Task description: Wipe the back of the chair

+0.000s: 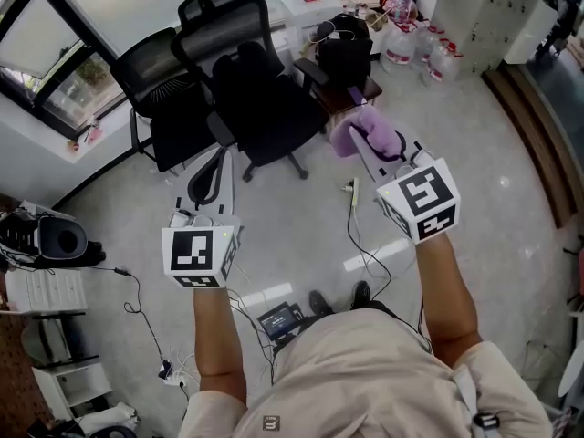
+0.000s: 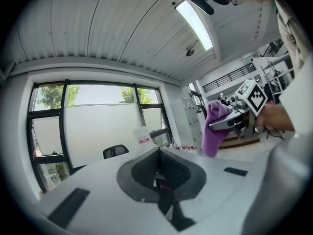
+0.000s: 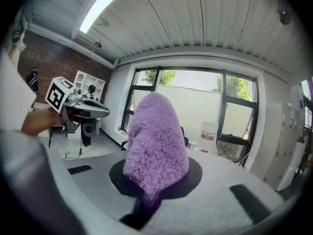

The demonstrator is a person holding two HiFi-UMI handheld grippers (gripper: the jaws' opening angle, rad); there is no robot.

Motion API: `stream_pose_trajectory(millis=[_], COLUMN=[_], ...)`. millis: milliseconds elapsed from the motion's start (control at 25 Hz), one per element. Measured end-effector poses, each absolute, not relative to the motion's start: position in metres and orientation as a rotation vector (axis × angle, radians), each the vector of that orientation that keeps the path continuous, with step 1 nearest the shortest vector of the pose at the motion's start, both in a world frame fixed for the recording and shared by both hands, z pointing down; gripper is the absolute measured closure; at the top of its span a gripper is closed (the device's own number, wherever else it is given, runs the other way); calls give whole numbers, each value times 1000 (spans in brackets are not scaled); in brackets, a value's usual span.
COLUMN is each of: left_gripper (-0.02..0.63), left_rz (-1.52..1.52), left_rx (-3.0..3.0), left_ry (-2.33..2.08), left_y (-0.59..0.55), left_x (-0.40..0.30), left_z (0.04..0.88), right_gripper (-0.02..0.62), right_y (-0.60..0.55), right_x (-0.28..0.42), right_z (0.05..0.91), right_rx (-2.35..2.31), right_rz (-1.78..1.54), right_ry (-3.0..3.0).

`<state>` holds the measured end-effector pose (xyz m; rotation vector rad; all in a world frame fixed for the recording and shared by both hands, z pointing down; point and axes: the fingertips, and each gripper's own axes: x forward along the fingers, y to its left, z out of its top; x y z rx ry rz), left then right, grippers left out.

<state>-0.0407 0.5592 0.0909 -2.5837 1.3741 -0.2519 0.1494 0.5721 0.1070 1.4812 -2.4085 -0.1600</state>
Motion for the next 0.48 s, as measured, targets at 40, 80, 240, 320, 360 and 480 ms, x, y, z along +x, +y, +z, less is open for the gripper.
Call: stream_pose_trajectory(millis=[40,80,240,320,360,480], left_gripper=[600,600,600,600,600,600], left_rz=[-251,-250,-248,-247,-246,-245], left_rx=[-2587,-2589,-2594,-2595,-2597,-2598], left_ry=[1372,1369,1359,1357,1356,1348], left_y=[558,558,553,552,551,549], left_x=[-44,-48,-60,-65,-68,-73], left_z=[92,93,94,95,96,99], right_gripper=[583,581,578,578,578,578], right_y=[572,571,566,565,564,561], right_x=[146,142,130,125,123,119], right_z=[107,107,107,107,107,109], right_rx=[1485,1490,1512,1519,1521,1523], right_rz=[-162,-163,-163,-163,-165,-175], right_ry=[-2406,-2406,-2424,-2431,-2431,-2425])
